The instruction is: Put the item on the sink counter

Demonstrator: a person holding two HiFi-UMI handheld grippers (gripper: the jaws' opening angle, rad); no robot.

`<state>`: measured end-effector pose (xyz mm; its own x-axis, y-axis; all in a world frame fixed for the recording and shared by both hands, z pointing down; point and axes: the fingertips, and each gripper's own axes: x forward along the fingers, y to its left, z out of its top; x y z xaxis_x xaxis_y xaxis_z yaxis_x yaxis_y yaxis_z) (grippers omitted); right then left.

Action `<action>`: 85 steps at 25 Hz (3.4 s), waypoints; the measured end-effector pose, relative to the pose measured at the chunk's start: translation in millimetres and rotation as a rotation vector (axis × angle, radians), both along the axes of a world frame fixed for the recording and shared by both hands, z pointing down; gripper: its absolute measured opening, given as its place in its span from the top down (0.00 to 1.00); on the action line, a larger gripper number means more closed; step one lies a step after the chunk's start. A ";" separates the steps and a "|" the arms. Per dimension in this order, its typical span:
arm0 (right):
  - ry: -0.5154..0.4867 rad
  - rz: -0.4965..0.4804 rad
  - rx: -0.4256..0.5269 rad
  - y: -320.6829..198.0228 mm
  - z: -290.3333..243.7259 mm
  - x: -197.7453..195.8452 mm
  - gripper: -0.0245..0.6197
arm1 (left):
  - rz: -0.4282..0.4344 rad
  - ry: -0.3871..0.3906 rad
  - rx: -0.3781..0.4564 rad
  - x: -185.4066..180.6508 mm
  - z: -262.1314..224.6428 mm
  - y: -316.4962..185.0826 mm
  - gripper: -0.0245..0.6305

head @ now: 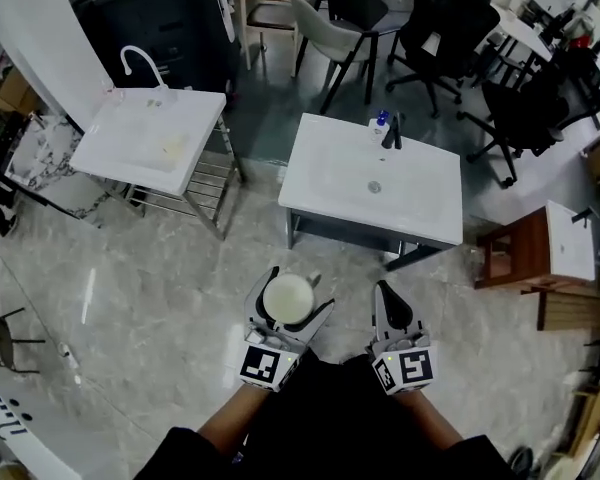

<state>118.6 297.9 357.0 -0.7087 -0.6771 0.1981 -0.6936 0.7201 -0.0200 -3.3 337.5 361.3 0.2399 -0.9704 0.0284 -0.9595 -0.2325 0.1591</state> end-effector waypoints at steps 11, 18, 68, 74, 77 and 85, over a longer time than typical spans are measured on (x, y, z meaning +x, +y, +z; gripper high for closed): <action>0.032 0.033 -0.021 -2.3 7.1 -27.4 0.91 | 0.020 0.028 0.008 -37.6 8.7 -4.8 0.26; -0.005 0.012 -0.032 -19.4 18.1 -33.2 0.91 | 0.002 0.031 -0.020 -38.6 11.8 -12.6 0.26; -0.115 -0.079 -0.070 -330.5 37.7 9.6 0.91 | -0.131 -0.071 -0.086 -4.4 14.8 -326.1 0.26; -0.080 -0.049 -0.070 -341.0 39.4 -13.4 0.91 | -0.080 -0.079 -0.077 -23.0 20.8 -355.1 0.26; -0.058 -0.045 -0.073 -347.8 41.2 -29.8 0.91 | -0.050 -0.056 -0.084 -34.3 29.6 -370.3 0.26; -0.016 0.009 -0.104 -395.5 55.7 -69.0 0.91 | 0.036 -0.066 -0.144 -66.3 55.9 -420.1 0.26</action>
<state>49.7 -97.6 412.7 -0.7063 -0.6599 0.2562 -0.6990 0.7073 -0.1051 -69.5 -82.6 417.2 0.2677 -0.9459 0.1834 -0.9603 -0.2465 0.1304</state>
